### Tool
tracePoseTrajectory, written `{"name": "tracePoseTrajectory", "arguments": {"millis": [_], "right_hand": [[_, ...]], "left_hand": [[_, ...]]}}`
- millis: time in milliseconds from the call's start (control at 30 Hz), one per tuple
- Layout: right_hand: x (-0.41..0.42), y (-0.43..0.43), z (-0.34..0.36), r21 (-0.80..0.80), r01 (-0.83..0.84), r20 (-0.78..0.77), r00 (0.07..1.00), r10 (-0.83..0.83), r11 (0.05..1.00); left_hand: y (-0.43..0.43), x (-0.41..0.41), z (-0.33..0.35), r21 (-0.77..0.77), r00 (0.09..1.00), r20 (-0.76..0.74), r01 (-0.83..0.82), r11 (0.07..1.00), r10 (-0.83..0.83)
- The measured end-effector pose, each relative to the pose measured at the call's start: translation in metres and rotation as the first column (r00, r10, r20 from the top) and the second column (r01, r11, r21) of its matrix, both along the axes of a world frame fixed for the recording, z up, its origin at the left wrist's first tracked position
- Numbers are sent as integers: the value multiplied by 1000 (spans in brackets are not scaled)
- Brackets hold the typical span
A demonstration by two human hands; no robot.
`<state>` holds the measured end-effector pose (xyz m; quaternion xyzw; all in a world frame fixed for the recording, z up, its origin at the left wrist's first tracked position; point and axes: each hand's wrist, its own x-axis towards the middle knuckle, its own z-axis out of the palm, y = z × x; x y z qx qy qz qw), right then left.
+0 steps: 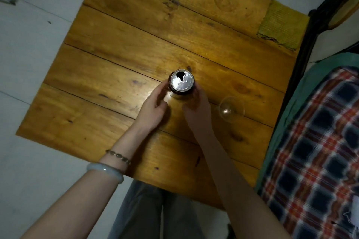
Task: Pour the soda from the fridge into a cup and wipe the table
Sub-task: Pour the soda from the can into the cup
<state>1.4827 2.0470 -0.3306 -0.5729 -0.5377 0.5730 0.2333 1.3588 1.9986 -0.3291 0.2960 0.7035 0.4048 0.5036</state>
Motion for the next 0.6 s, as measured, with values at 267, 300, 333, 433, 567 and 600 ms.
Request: {"name": "tracePoseTrajectory", "arguments": {"millis": [267,300,333,433,567,600], "right_hand": [[-18,11,-4,94,20,-47,999,-15,995],[-20,13,-4,113,28,-41,999,-23,993],[-21,14,-4,139,35,-33,999,-31,990],[-23,17,-4,211,52,-1,999,-53,976],[-23,16,-1,250,54,35,997,-65,967],[-22,15,2,265,61,33,997,-72,962]], "left_hand": [[-13,21,0,30,995,69,67,997,-69],[-13,22,-1,32,995,69,71,997,-73],[-14,22,-1,34,995,71,73,997,-75],[-16,23,-1,39,994,92,61,997,-65],[-18,18,6,7,992,125,27,1000,-27],[-20,17,10,15,992,127,27,1000,-28]]}}
